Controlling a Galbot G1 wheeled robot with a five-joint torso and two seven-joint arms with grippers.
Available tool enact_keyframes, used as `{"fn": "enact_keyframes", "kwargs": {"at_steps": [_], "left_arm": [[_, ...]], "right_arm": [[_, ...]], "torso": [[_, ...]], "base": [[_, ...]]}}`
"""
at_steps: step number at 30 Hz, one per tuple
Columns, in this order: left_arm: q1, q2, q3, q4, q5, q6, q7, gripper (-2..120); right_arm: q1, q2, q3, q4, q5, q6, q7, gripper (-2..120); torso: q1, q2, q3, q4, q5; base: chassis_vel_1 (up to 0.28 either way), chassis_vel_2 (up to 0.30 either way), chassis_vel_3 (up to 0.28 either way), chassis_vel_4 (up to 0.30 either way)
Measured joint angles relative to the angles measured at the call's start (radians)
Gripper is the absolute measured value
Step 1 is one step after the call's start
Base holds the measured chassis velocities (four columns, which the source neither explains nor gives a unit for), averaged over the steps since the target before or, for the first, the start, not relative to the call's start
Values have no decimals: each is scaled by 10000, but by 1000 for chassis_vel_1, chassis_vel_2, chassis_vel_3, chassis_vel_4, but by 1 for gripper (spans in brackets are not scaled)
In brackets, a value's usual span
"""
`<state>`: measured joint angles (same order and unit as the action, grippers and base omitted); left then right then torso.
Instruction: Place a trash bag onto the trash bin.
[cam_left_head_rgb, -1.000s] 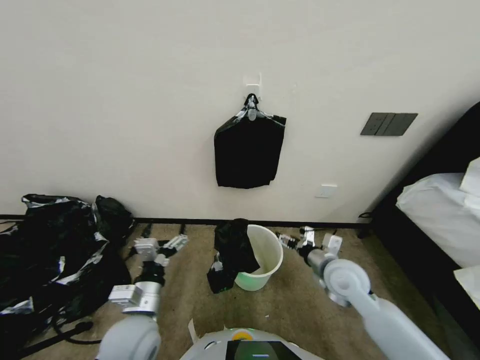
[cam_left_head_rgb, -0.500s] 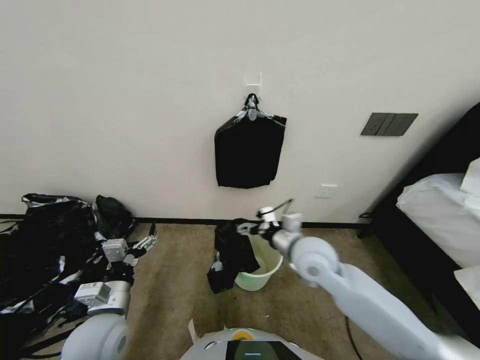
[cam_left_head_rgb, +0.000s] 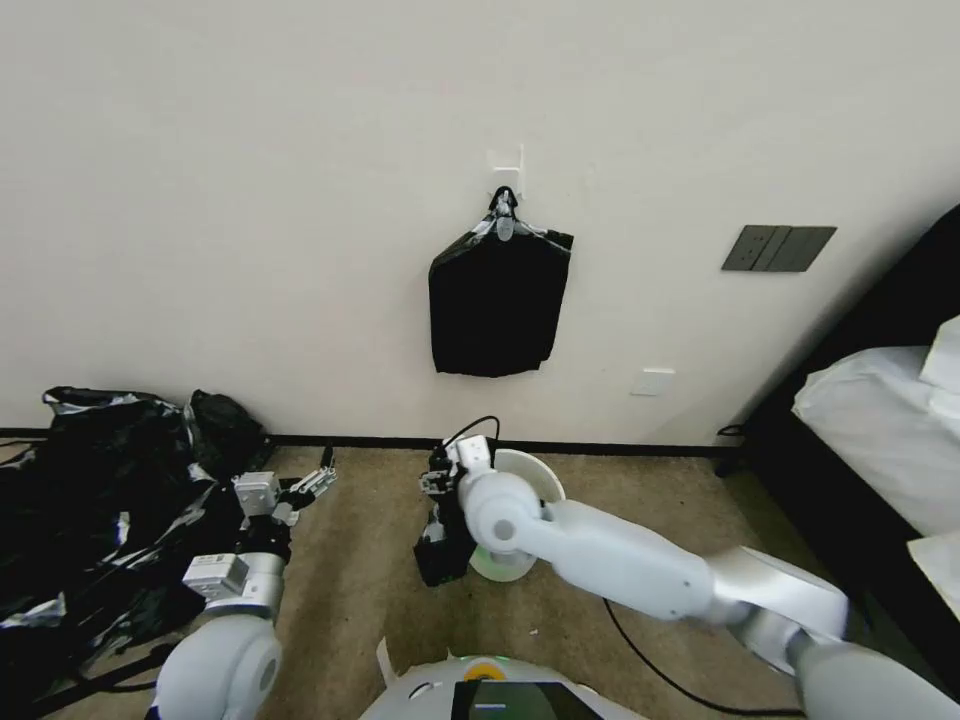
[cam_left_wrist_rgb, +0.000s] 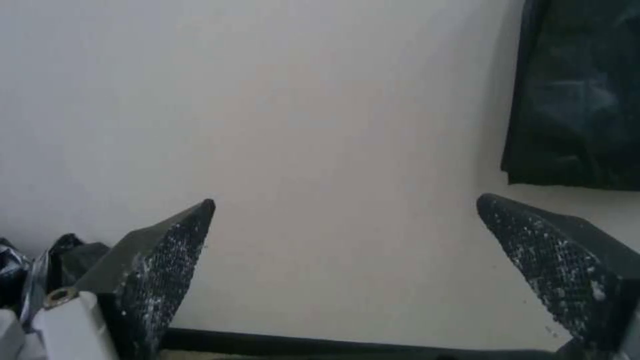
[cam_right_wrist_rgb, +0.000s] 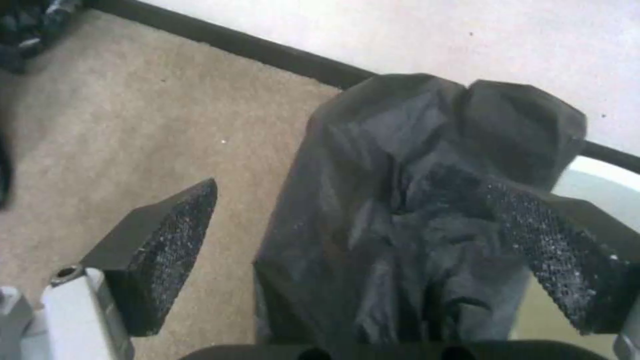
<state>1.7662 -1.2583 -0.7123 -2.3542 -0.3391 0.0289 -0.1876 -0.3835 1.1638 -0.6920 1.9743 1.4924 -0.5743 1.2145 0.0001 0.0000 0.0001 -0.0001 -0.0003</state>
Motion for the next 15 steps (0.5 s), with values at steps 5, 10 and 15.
{"fn": "enact_keyframes", "kwargs": {"at_steps": [5, 10, 15], "left_arm": [[-147, -102, -313, 159, 45, -33, -23, 100], [-243, -104, -586, 367, 57, -124, -19, 100], [-282, -214, -587, 397, 59, -185, 0, 100]], "right_arm": [[485, 816, -703, -729, 302, 321, 603, 95], [759, 1370, -1190, -1399, 635, 540, 1108, 96], [935, 1739, -1591, -1937, 871, 712, 1613, 96]], "torso": [[0, 0, 0, 1, 0], [0, 0, 0, 1, -1], [0, 0, 0, 1, 0]], "base": [[0, 0, 0, 0], [0, 0, 0, 0], [0, 0, 0, 0]]}}
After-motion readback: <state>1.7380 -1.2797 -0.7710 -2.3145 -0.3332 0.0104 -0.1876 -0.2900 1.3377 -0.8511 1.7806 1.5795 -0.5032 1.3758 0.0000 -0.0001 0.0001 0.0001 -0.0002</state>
